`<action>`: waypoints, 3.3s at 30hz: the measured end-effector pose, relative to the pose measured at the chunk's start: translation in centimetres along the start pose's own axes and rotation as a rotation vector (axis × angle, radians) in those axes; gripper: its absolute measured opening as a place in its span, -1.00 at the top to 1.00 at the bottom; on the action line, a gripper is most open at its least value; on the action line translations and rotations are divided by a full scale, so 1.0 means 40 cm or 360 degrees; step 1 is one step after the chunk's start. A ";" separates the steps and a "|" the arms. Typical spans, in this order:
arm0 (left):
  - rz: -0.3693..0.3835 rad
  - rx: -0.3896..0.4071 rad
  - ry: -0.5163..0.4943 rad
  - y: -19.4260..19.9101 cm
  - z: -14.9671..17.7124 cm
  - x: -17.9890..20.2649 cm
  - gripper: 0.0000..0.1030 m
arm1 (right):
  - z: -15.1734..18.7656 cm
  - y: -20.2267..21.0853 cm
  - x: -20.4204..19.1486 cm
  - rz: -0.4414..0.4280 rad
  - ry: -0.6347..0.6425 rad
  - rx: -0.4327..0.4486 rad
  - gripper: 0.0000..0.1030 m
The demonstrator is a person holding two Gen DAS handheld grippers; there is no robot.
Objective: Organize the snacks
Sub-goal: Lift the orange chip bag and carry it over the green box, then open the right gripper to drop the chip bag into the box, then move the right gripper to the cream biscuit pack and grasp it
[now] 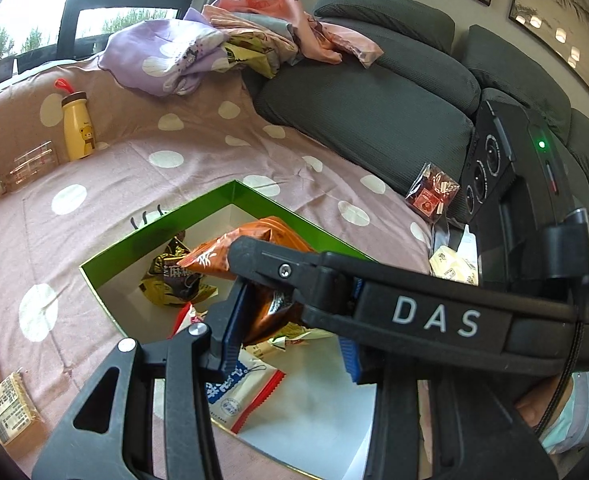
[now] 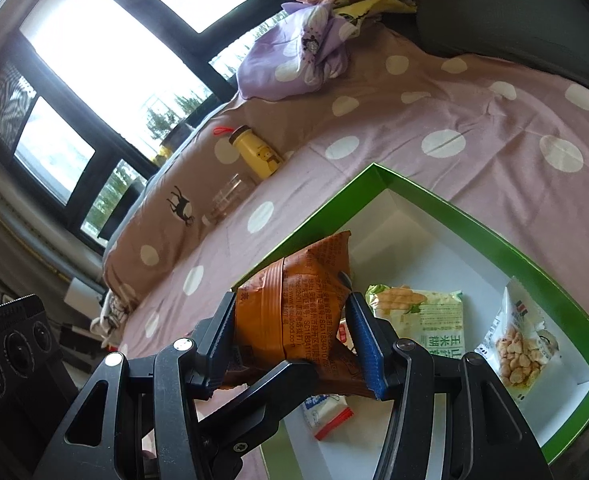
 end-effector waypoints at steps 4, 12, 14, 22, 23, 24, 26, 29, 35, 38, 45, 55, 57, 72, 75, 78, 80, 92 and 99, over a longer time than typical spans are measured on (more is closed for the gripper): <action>0.0035 -0.0023 -0.0010 -0.019 0.000 0.007 0.25 | -0.004 0.002 0.022 0.0035 -0.0032 0.0005 -0.11; 0.0105 -0.0077 0.0008 -0.063 0.003 0.021 0.24 | -0.007 0.005 0.067 0.0113 -0.0108 0.0006 -0.11; 0.0124 -0.0093 0.0023 -0.073 0.007 0.022 0.24 | -0.007 0.003 0.076 0.0135 -0.0121 -0.0001 -0.11; 0.0198 -0.0126 0.0097 -0.094 0.021 0.021 0.24 | -0.003 -0.005 0.103 0.0235 -0.0147 -0.0035 -0.11; 0.0204 -0.0136 0.0109 -0.097 0.023 0.021 0.24 | -0.003 -0.006 0.107 0.0249 -0.0149 -0.0038 -0.11; 0.0205 -0.0140 0.0118 -0.099 0.025 0.021 0.24 | -0.003 -0.007 0.108 0.0259 -0.0149 -0.0040 -0.11; 0.0197 -0.0137 0.0131 -0.097 0.028 0.018 0.24 | -0.002 -0.007 0.109 0.0278 -0.0144 -0.0043 -0.11; 0.0156 -0.0109 0.0139 -0.079 0.026 0.014 0.19 | -0.005 0.000 0.101 0.0303 -0.0123 -0.0024 -0.11; 0.0046 -0.0045 0.0156 0.001 0.023 -0.030 -0.25 | -0.020 0.023 0.077 0.0381 -0.0067 0.0074 -0.24; -0.0034 -0.0007 0.0230 0.063 0.030 -0.079 -0.39 | -0.021 0.025 0.060 0.0396 -0.0042 0.0089 -0.30; -0.0425 0.0119 0.0427 0.258 0.094 -0.254 -0.67 | -0.017 0.018 -0.039 0.0317 0.0092 0.0129 -0.54; -0.0876 0.0140 0.0891 0.459 0.299 -0.559 -0.74 | 0.075 -0.097 -0.256 0.0151 0.0408 -0.0030 -0.57; -0.0889 0.0088 0.0992 0.461 0.335 -0.603 -0.74 | 0.110 -0.140 -0.292 0.0077 0.0435 -0.0140 -0.57; -0.0698 -0.0061 0.1279 0.342 0.414 -0.705 -0.69 | 0.344 -0.474 -0.403 -0.0144 0.0446 -0.0812 -0.57; -0.0678 -0.0068 0.1248 0.321 0.409 -0.699 -0.45 | 0.361 -0.507 -0.391 -0.0090 0.0460 -0.0839 -0.57; -0.0682 -0.0090 0.1204 0.301 0.407 -0.696 0.13 | 0.373 -0.524 -0.376 -0.0047 0.0452 -0.0869 -0.55; -0.0684 -0.0076 0.1196 0.297 0.403 -0.695 0.15 | 0.378 -0.522 -0.379 -0.0057 0.0481 -0.0853 -0.54; -0.0697 -0.0028 0.1083 0.325 0.367 -0.638 0.24 | 0.361 -0.456 -0.408 -0.0093 0.0475 -0.0746 -0.38; -0.0698 0.0082 0.0991 0.372 0.325 -0.580 0.23 | 0.326 -0.373 -0.445 -0.0142 0.0521 -0.0583 -0.38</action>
Point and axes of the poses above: each gripper's, at about its wrist camera, not at the fingertips, and y roughly against the way its jaws point, x to its right, z to its underside, the point moved 7 cm from there along -y, roughly the way its jaws point, and after that the axes turned 3 degrees about -z, right-handed, at the moved point
